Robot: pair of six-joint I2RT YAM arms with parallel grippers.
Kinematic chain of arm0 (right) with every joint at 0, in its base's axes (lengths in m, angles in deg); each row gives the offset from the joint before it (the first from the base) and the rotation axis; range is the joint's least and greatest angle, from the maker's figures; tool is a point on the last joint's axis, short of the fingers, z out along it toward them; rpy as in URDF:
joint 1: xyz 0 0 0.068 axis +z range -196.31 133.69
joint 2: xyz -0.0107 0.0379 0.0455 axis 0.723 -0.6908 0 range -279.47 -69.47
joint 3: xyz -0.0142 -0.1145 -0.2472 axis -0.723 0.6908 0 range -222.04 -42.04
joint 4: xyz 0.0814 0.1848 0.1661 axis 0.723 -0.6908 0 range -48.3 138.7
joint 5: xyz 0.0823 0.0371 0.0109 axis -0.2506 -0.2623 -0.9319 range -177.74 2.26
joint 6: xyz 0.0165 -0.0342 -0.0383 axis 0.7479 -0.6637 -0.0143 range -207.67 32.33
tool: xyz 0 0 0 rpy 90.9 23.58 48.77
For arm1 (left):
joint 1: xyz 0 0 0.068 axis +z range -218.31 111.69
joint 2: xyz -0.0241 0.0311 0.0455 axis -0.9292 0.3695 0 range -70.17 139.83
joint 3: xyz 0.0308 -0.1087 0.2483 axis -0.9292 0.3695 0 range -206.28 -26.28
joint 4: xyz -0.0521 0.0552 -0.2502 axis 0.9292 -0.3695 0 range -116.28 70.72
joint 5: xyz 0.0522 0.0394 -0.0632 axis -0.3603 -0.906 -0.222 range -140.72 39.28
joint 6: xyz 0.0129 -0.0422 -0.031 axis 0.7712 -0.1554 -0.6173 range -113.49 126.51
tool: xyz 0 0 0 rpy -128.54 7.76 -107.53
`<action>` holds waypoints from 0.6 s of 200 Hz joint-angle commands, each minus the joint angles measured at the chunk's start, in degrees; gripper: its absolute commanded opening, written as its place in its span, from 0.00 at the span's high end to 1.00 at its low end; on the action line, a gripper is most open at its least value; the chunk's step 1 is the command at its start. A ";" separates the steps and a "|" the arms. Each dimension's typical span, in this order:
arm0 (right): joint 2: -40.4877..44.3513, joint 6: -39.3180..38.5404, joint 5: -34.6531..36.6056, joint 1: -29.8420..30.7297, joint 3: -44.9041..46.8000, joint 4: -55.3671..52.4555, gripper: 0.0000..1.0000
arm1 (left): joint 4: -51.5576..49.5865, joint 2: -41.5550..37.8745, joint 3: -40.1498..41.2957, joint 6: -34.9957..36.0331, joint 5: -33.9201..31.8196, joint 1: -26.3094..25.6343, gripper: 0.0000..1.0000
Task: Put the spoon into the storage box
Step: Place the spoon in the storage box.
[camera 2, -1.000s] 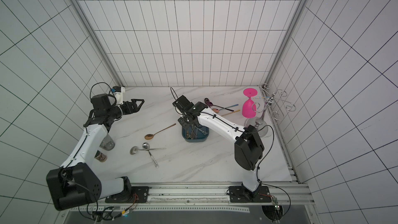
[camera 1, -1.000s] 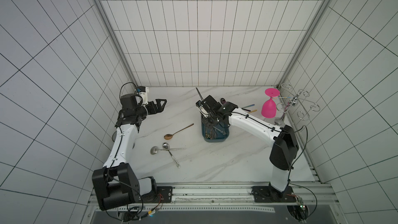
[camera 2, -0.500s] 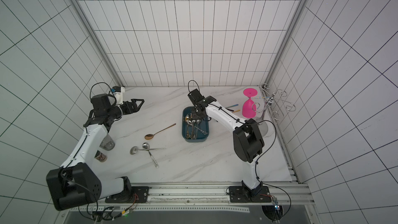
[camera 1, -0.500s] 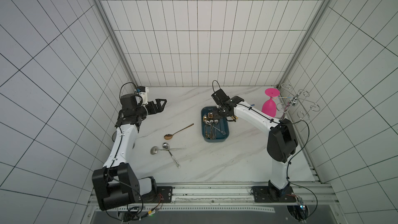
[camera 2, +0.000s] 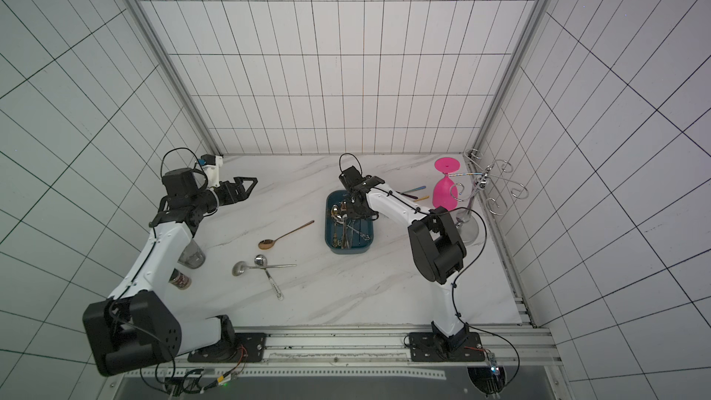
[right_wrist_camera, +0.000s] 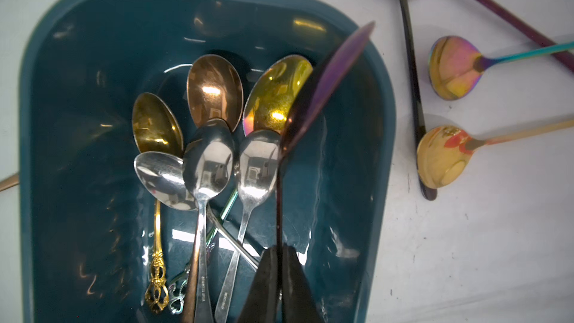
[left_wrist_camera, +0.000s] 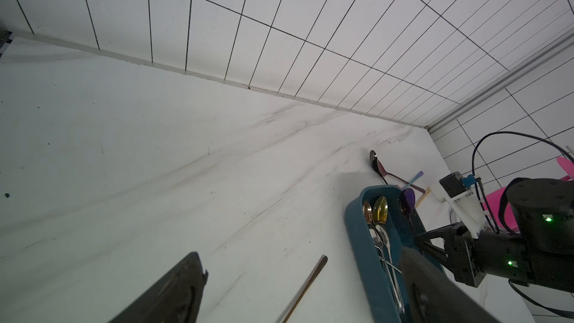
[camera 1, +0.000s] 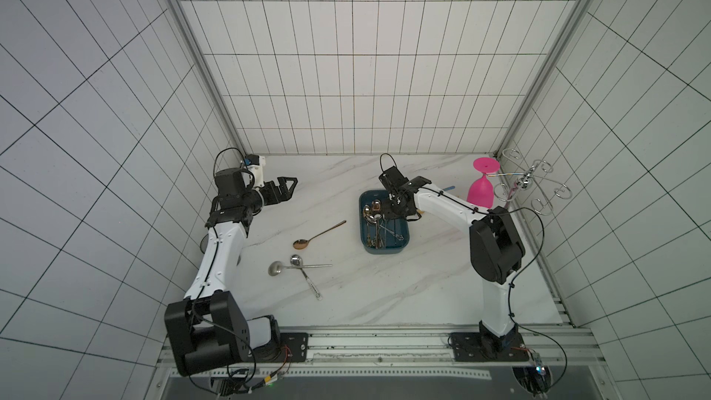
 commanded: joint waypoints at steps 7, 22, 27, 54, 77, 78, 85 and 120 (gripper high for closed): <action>2.91 0.85 0.76 -0.34 2.03 0.45 0.81 | -1.79 -1.75 -0.58 1.58 0.33 0.98 0.01; 4.62 0.63 1.22 -0.34 2.40 0.47 0.74 | -4.99 -1.93 -1.52 4.06 -0.86 1.09 0.01; 4.97 0.42 1.43 -0.31 2.32 0.43 0.73 | -5.77 -2.02 -1.59 4.94 -1.15 1.09 0.01; 7.96 -0.42 3.46 -0.52 2.60 -0.09 0.69 | -11.58 -2.16 -2.80 10.21 -3.54 1.09 0.01; 10.45 -1.52 3.93 -0.75 3.31 -0.02 0.60 | -16.87 -2.06 -3.22 13.58 -5.01 1.00 0.01; 10.55 -1.57 3.99 -0.77 3.34 -0.01 0.59 | -17.10 -2.08 -3.22 13.70 -5.04 1.00 0.01; 11.39 -1.77 4.27 -0.95 3.66 -0.09 0.57 | -18.67 -1.81 -3.26 14.40 -5.34 1.00 0.01; 15.44 -3.04 5.16 -2.16 6.23 -0.05 0.47 | -25.07 -0.56 -2.72 17.81 -7.20 0.99 0.02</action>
